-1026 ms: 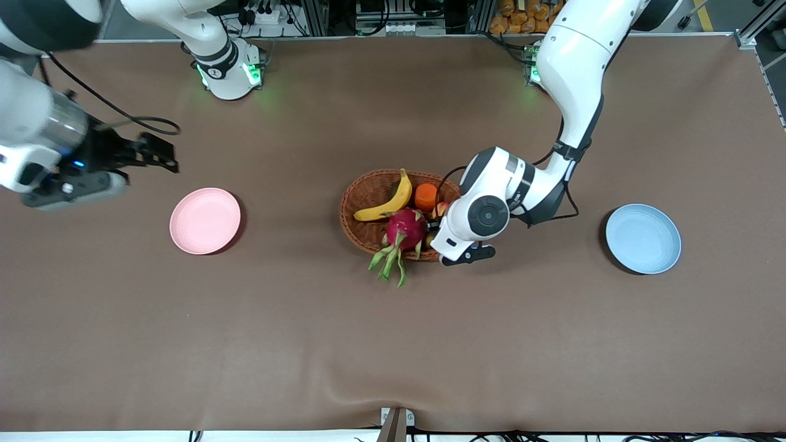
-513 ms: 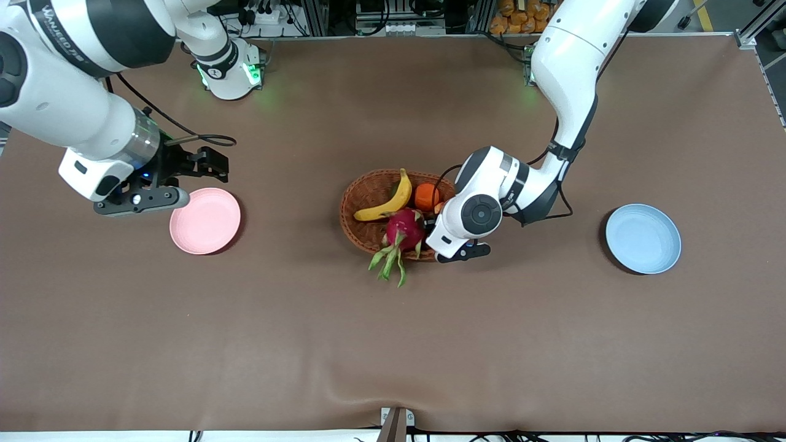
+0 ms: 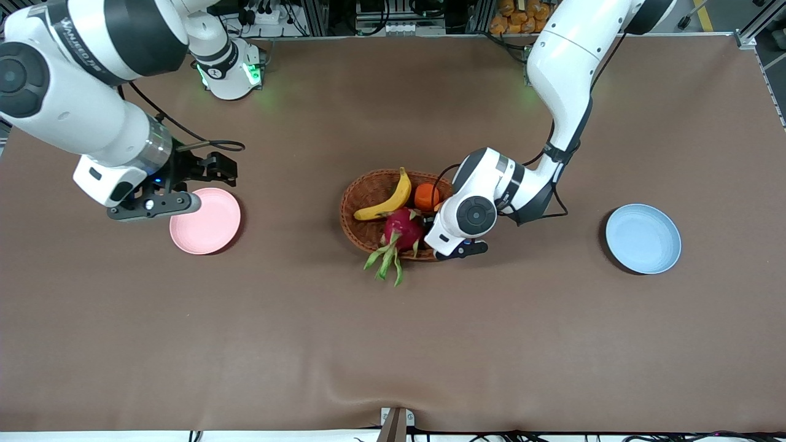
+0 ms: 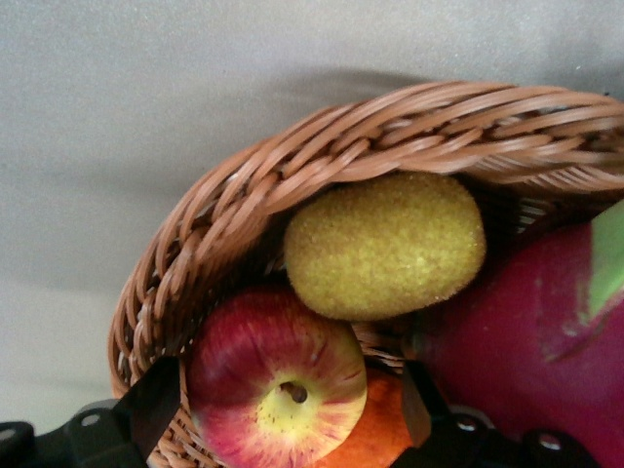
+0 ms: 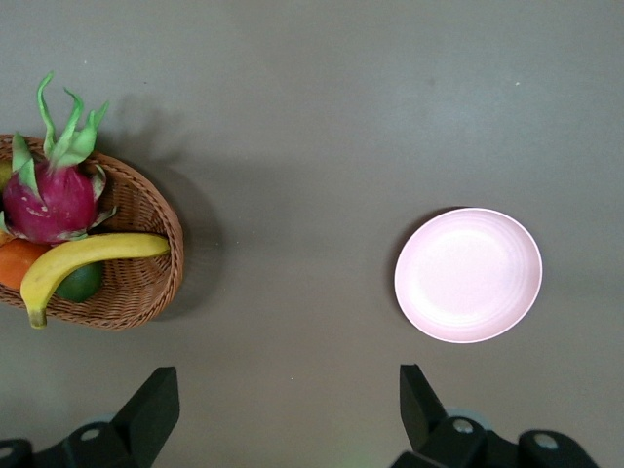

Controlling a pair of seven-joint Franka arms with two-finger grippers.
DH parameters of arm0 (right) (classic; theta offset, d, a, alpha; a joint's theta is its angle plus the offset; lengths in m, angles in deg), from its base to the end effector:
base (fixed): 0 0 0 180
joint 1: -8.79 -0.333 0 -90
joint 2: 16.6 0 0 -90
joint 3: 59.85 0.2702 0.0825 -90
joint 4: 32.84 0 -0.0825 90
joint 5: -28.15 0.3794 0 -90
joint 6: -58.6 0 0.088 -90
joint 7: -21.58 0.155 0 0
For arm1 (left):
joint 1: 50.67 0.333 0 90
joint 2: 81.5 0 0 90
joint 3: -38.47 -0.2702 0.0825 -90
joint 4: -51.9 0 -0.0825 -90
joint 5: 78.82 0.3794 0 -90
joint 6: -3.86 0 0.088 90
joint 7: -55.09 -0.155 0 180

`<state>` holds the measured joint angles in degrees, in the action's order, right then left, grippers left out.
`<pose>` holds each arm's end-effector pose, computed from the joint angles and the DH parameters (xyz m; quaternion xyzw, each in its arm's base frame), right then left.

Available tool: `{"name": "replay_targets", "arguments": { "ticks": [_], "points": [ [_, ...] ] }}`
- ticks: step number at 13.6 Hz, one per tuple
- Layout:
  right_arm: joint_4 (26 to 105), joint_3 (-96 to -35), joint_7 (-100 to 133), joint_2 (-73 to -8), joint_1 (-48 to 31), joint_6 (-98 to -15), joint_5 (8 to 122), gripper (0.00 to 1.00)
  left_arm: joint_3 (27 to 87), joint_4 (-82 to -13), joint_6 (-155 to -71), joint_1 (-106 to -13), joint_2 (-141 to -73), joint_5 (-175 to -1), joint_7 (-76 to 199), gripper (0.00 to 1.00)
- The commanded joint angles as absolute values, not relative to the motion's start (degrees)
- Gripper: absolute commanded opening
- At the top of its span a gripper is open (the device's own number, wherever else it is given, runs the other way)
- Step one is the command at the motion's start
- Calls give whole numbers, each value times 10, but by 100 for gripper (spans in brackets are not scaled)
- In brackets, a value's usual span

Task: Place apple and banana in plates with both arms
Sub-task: 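Close the left gripper on the red apple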

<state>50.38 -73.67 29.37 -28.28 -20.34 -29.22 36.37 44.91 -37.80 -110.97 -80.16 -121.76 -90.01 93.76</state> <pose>0.5586 0.1862 0.4698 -0.9950 -0.0649 0.0671 0.0347 0.4985 -0.3831 0.1383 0.9807 0.0839 -0.1758 0.0167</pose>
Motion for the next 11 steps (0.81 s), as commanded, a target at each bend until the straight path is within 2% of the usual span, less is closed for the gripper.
{"name": "replay_targets", "arguments": {
  "ticks": [1,3,4,5,8,11],
  "points": [
    [494,-742,302,-288,-203,-293,374,100,444,-378,-1114,-809,-1221,-898,946,93],
    [494,-743,302,-288,-204,-293,374,100,444,-378,-1107,-809,-1218,-898,946,49],
    [494,-743,302,-289,-204,-293,375,100,444,-376,-1100,-808,-1215,-898,946,34],
    [494,-743,302,-289,-205,-294,375,100,443,-370,-1079,-808,-1210,-899,946,29],
    [494,-742,302,-288,-204,-295,375,100,442,-364,-1031,-799,-1165,-899,946,28],
    [494,-743,302,-288,-205,-293,376,100,437,-330,-949,-795,-1132,-899,947,28]
  ]
}}
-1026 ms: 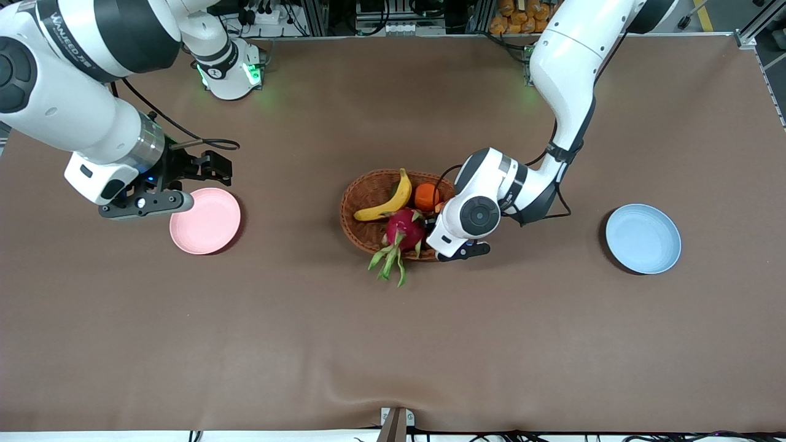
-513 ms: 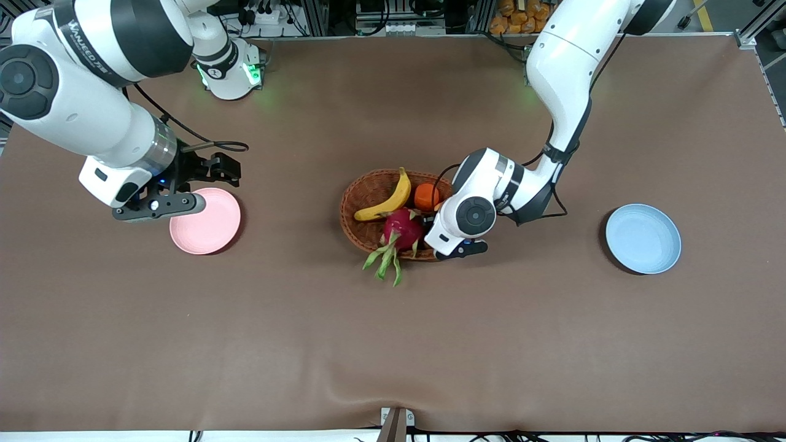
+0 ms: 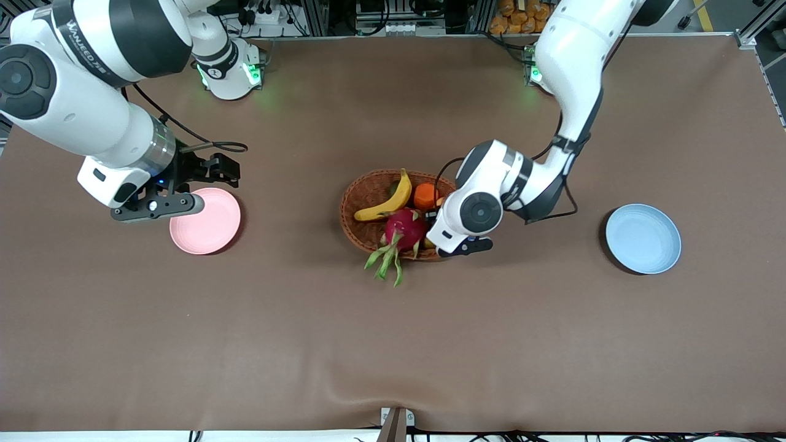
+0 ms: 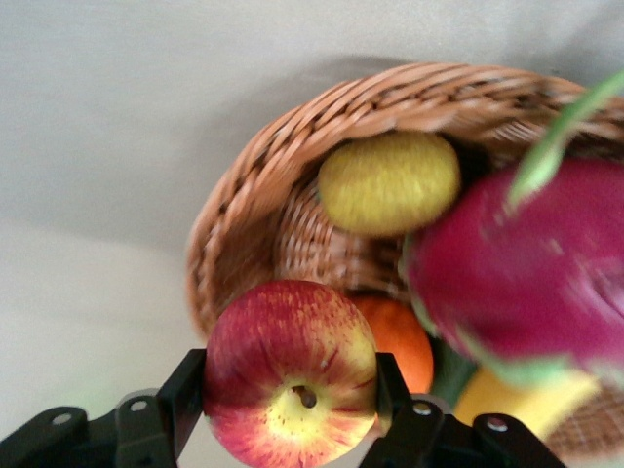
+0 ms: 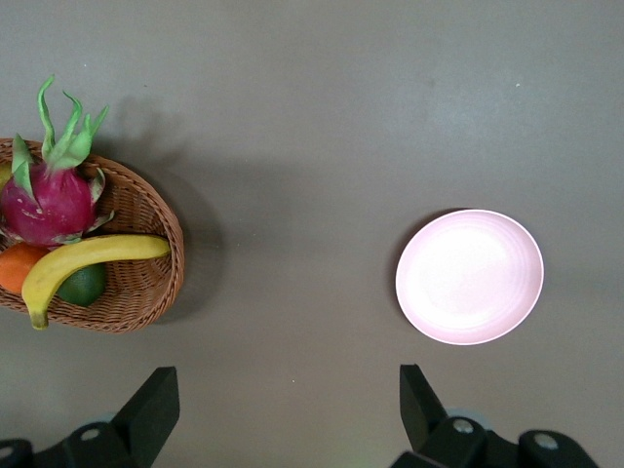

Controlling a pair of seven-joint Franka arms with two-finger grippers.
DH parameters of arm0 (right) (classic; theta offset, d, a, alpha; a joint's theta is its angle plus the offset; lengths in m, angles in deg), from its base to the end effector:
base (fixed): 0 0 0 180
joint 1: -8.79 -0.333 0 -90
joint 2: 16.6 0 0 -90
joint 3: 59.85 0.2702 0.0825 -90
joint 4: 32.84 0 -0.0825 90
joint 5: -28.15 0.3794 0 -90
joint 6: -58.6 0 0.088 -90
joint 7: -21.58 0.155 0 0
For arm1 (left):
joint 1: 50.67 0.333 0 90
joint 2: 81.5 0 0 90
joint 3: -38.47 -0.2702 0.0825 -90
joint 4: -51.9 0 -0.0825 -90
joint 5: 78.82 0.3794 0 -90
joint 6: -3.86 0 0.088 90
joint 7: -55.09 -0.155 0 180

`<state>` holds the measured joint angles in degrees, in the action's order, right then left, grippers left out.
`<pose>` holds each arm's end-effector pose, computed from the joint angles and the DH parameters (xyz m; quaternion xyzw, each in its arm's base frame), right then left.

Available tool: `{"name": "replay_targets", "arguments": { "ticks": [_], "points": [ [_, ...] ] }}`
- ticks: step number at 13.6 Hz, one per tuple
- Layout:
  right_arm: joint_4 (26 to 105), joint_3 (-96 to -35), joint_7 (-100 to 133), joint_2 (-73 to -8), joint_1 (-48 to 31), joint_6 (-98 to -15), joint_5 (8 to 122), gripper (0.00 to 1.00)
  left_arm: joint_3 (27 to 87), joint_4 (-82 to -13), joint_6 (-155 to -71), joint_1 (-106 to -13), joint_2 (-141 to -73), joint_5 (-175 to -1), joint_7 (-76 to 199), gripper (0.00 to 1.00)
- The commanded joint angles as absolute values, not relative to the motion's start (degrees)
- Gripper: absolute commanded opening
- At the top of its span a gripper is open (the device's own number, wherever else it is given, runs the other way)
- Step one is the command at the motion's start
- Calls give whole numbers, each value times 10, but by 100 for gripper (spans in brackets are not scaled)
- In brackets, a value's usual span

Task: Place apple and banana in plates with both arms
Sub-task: 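Close the left gripper on the red apple, then carry the apple to the blue plate while the right gripper reaches the banana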

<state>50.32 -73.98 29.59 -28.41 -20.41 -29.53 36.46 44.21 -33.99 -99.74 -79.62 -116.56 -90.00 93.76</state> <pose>0.5605 0.1847 0.4695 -0.9954 -0.0608 0.0649 0.0351 0.5065 -0.3758 0.2135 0.9787 0.0754 -0.1909 0.0071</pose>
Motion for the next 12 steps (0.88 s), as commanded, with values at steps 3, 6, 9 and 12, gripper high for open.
{"name": "replay_targets", "arguments": {
  "ticks": [3,6,9,12],
  "points": [
    [495,-742,325,-289,-236,-313,376,100,423,-334,-939,-764,-1095,-874,929,28],
    [496,-740,441,-293,-286,-333,384,100,423,-335,-939,-720,-1071,-836,866,29],
    [497,-740,534,-321,-349,-352,384,100,423,-355,-938,-663,-1043,-825,756,29],
    [499,-740,602,-364,-408,-379,385,100,425,-363,-938,-588,-1036,-814,639,37]
  ]
}}
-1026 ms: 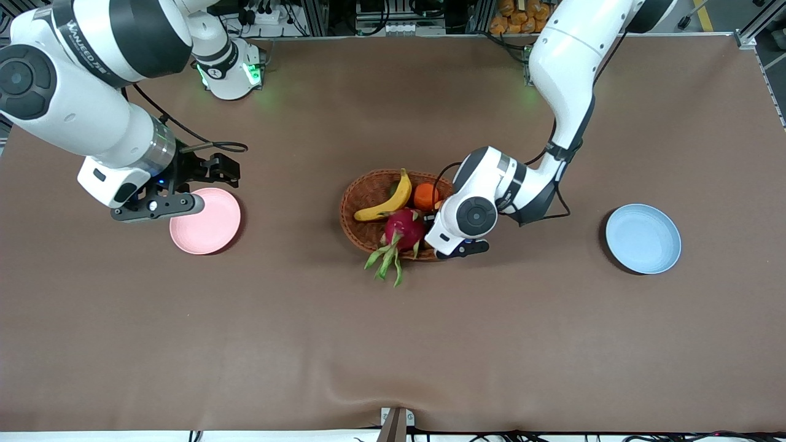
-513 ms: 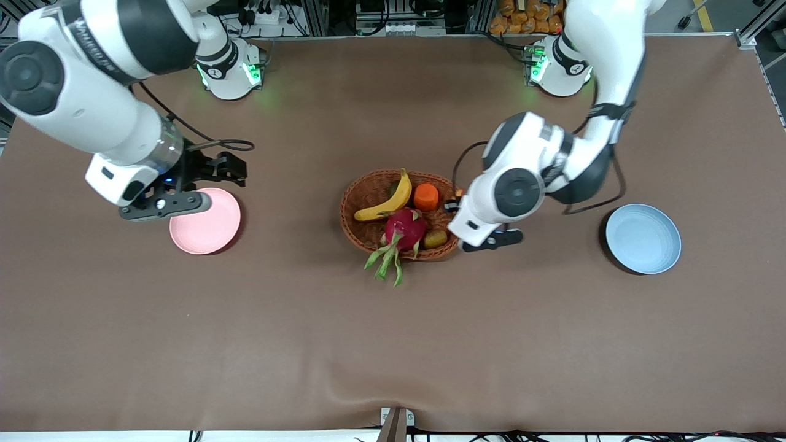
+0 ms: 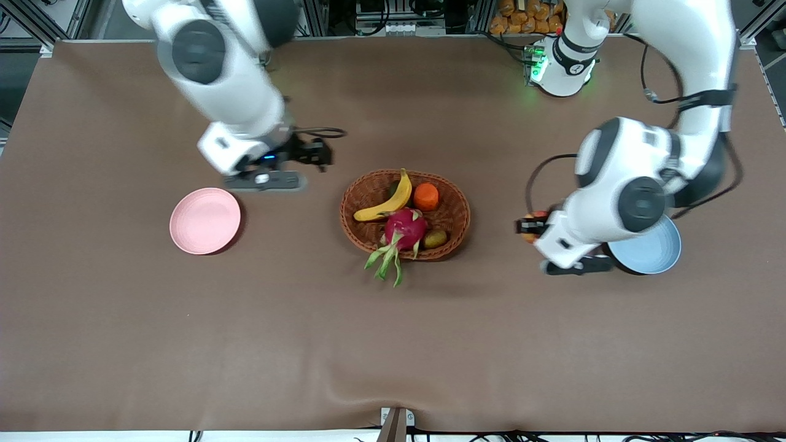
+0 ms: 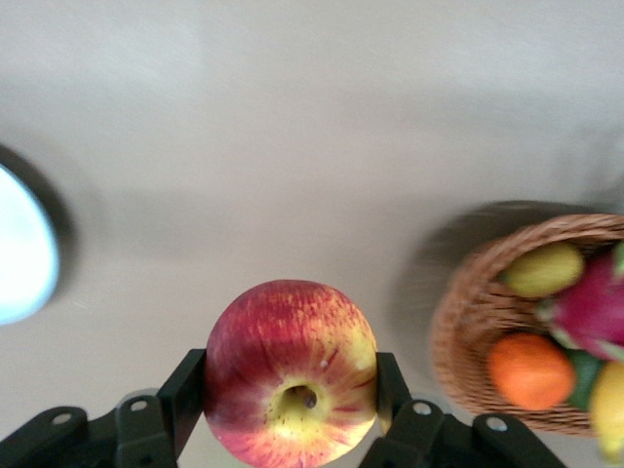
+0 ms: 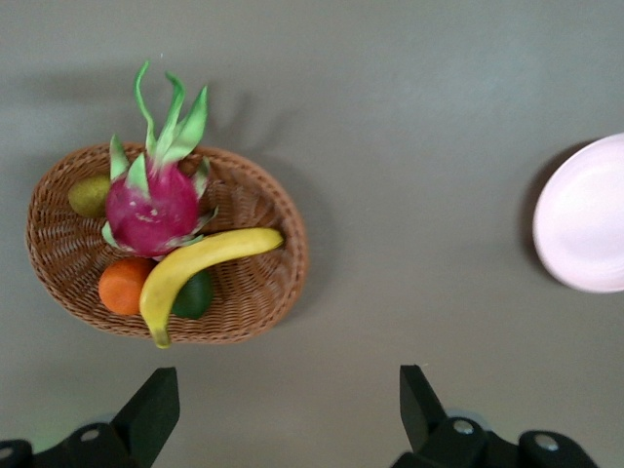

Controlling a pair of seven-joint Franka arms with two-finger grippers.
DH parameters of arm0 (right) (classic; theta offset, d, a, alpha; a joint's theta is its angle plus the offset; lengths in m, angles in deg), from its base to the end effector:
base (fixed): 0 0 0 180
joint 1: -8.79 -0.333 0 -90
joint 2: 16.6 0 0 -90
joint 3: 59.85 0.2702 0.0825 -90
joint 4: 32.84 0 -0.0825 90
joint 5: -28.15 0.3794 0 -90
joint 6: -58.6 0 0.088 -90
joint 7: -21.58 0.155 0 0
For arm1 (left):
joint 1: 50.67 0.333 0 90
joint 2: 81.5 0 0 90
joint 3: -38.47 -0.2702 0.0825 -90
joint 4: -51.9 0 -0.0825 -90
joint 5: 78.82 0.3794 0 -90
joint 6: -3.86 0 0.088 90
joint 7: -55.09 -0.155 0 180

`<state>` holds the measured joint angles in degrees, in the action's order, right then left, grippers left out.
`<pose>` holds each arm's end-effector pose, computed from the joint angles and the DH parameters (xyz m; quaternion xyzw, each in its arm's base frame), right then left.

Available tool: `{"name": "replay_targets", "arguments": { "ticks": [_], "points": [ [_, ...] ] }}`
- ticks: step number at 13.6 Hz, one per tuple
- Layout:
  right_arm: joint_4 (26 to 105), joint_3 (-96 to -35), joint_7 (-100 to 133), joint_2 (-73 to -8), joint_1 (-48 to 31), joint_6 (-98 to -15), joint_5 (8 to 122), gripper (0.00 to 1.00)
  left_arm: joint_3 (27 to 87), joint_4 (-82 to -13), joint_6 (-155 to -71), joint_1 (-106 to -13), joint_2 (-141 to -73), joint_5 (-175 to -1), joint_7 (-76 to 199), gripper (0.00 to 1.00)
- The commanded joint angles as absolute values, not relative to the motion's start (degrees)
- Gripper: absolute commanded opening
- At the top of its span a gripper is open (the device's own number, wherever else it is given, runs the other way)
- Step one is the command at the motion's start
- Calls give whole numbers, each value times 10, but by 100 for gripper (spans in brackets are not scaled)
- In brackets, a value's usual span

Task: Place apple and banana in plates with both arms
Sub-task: 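Carry the apple to the blue plate while the right gripper reaches the banana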

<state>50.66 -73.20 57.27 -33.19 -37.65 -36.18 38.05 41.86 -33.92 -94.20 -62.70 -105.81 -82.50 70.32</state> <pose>0.4965 0.3680 0.4255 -0.9973 0.0302 0.0646 0.0194 0.6007 -0.1720 0.3231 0.9935 0.0075 -0.1125 0.0143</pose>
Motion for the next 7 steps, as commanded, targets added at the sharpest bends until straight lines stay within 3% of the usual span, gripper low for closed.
{"name": "replay_targets", "arguments": {
  "ticks": [1,4,7],
  "points": [
    [500,-740,603,-382,-426,-396,384,100,425,-369,-940,-571,-1036,-814,620,38],
    [500,-738,687,-433,-454,-467,402,100,426,-386,-947,-544,-1036,-773,607,35],
    [500,-739,753,-466,-455,-500,478,100,426,-462,-1010,-502,-1014,-762,551,35]
  ]
}}
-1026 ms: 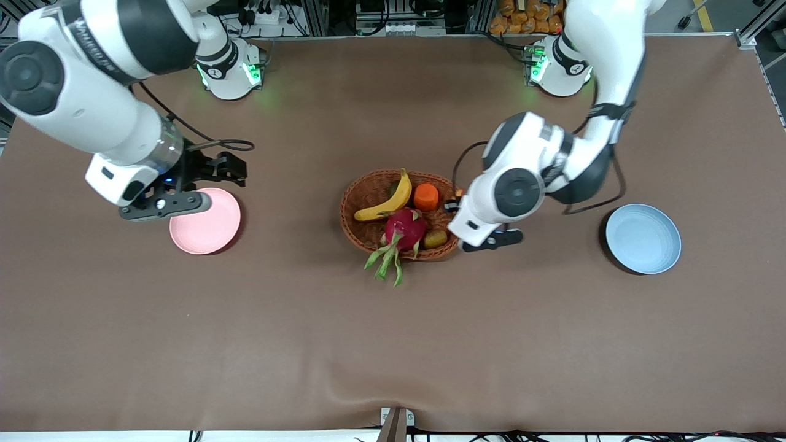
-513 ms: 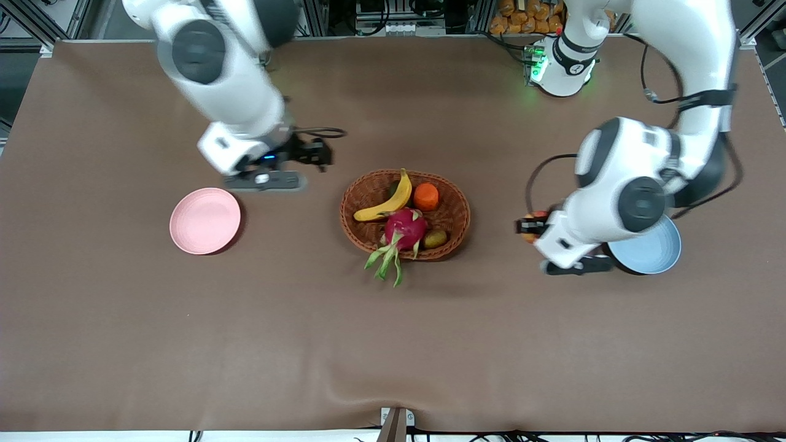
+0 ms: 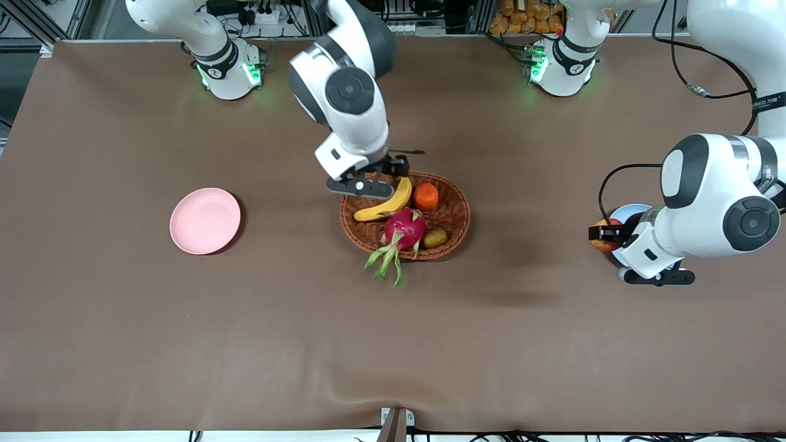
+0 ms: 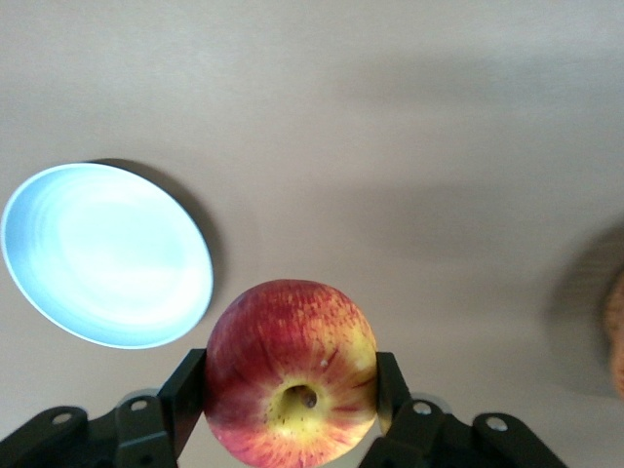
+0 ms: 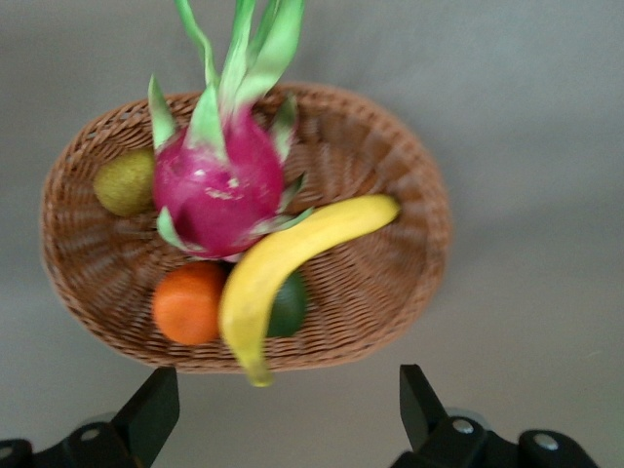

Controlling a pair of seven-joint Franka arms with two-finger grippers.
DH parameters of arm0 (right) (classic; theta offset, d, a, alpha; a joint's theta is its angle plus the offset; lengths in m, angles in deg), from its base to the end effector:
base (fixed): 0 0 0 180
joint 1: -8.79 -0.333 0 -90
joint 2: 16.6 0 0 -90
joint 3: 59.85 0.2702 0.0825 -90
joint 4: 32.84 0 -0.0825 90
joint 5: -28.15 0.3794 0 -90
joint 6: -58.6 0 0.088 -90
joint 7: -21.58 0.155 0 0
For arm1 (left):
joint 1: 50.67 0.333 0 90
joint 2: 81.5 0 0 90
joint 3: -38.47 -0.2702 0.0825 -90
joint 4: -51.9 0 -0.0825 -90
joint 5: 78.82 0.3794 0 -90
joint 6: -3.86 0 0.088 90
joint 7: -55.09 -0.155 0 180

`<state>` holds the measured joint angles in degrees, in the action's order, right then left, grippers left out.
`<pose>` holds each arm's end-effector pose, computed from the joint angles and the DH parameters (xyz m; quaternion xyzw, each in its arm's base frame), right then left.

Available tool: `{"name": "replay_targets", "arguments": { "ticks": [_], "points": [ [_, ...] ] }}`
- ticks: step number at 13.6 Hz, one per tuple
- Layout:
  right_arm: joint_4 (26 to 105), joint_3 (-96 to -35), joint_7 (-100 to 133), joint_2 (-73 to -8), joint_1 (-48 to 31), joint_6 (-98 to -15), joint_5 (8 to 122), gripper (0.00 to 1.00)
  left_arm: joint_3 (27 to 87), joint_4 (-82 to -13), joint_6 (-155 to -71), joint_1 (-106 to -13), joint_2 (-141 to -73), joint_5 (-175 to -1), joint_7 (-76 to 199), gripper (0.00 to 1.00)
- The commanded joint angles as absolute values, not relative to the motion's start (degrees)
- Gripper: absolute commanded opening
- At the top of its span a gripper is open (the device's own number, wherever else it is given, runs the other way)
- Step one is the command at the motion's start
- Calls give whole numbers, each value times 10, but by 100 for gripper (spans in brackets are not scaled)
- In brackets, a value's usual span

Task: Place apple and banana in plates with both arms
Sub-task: 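Carry the apple to the blue plate while the right gripper reaches the banana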

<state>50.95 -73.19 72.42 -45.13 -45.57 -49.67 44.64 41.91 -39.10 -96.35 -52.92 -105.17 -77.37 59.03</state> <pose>0.4665 0.4719 0.3109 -0.9889 0.1220 0.0765 0.0355 0.6073 -0.0549 0.2923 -0.9919 0.0179 0.1250 0.0103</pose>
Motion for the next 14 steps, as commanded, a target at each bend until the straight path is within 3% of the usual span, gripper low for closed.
{"name": "replay_targets", "arguments": {
  "ticks": [1,7,14],
  "points": [
    [500,-739,755,-476,-460,-504,480,100,426,-491,-1039,-488,-1008,-762,535,35],
    [500,-739,750,-533,-497,-580,475,100,427,-591,-1150,-397,-1015,-762,427,36],
    [511,-739,731,-553,-504,-594,465,90,425,-597,-1191,-355,-1045,-762,364,39]
  ]
}}
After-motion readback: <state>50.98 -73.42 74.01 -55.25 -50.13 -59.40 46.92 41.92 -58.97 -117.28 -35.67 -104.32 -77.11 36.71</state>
